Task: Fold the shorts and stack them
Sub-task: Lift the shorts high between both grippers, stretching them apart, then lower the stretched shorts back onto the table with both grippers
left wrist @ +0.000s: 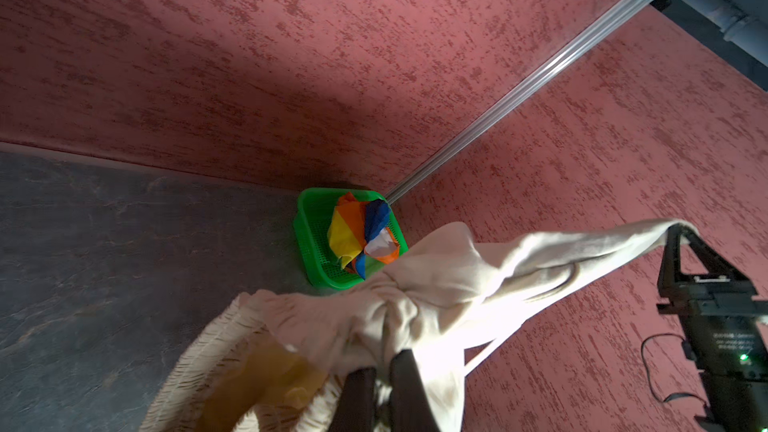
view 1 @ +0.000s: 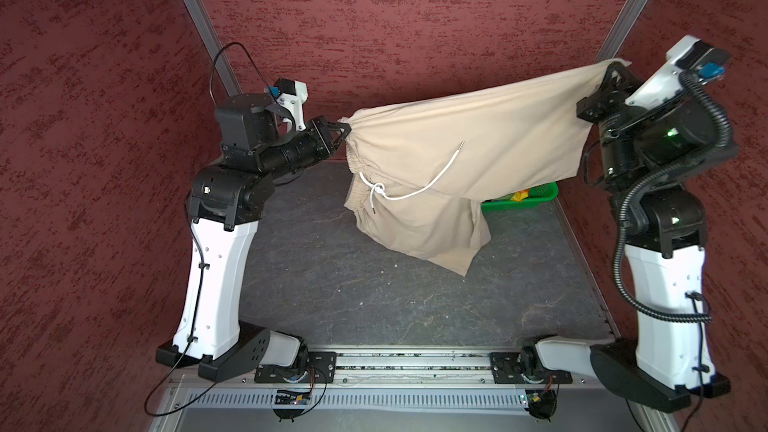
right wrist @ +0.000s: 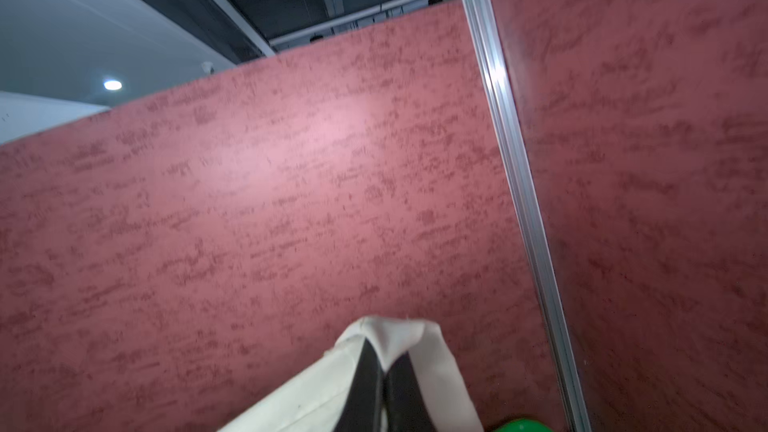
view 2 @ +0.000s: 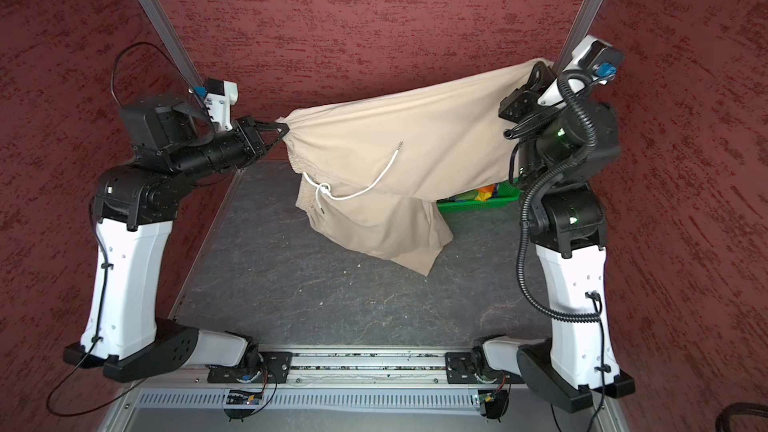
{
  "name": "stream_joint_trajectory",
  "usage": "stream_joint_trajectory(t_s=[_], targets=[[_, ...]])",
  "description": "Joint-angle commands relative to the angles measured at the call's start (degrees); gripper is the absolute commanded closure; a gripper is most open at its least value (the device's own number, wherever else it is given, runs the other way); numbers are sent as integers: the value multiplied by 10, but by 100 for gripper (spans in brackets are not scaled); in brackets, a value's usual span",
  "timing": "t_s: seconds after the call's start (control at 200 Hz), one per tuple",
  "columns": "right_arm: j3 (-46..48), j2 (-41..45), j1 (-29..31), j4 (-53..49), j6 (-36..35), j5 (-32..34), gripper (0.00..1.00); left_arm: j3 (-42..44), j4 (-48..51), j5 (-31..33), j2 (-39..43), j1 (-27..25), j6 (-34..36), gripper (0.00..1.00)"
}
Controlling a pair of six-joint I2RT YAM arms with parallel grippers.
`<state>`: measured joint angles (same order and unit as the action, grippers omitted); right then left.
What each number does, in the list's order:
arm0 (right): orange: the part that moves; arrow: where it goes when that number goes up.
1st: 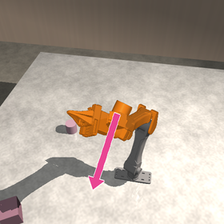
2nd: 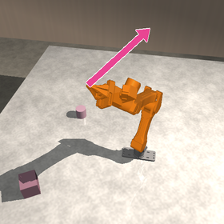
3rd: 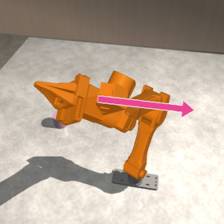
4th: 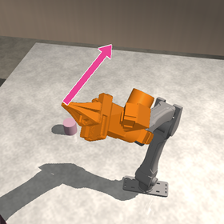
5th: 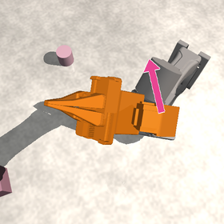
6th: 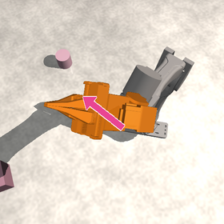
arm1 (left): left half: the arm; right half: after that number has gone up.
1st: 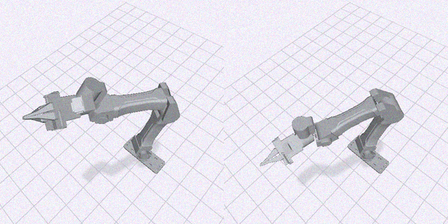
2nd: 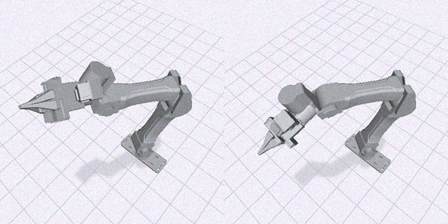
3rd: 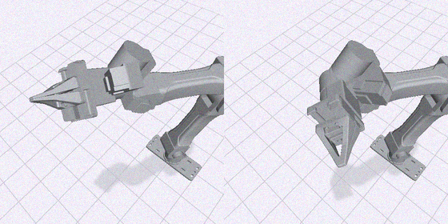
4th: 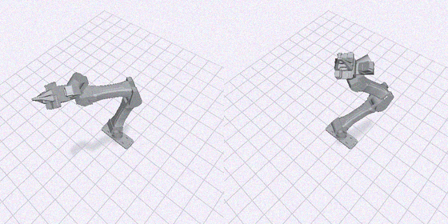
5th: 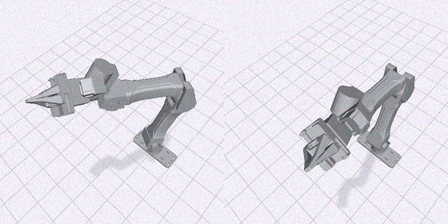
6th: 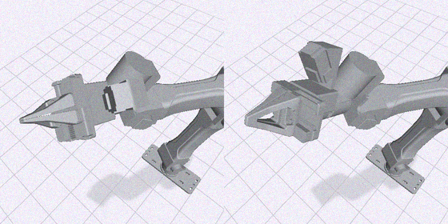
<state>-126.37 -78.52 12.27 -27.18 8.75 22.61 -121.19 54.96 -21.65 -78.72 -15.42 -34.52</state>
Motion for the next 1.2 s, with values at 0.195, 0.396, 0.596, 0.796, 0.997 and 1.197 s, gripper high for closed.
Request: stream_joint_trajectory(t_s=[0.195, 0.396, 0.596, 0.796, 0.997, 1.197], targets=[[-64, -227, -7, -135, 71, -128, 100, 261, -64, 118, 97, 11, -40, 100], [-13, -368, 12, -68, 143, -238, 100, 413, -92, 141, 134, 101, -40, 100], [-103, -554, 62, -55, 166, -258, 100, 554, -181, 134, 77, 237, -88, 100], [-295, -724, 67, -85, 183, -222, 100, 537, -231, 134, -52, 261, -113, 100], [-184, -714, 62, 87, 189, -229, 100, 474, -241, 187, -140, 269, -119, 100], [-228, -747, 62, 116, 185, -247, 45, 356, -207, 166, -244, 292, -109, 34]])
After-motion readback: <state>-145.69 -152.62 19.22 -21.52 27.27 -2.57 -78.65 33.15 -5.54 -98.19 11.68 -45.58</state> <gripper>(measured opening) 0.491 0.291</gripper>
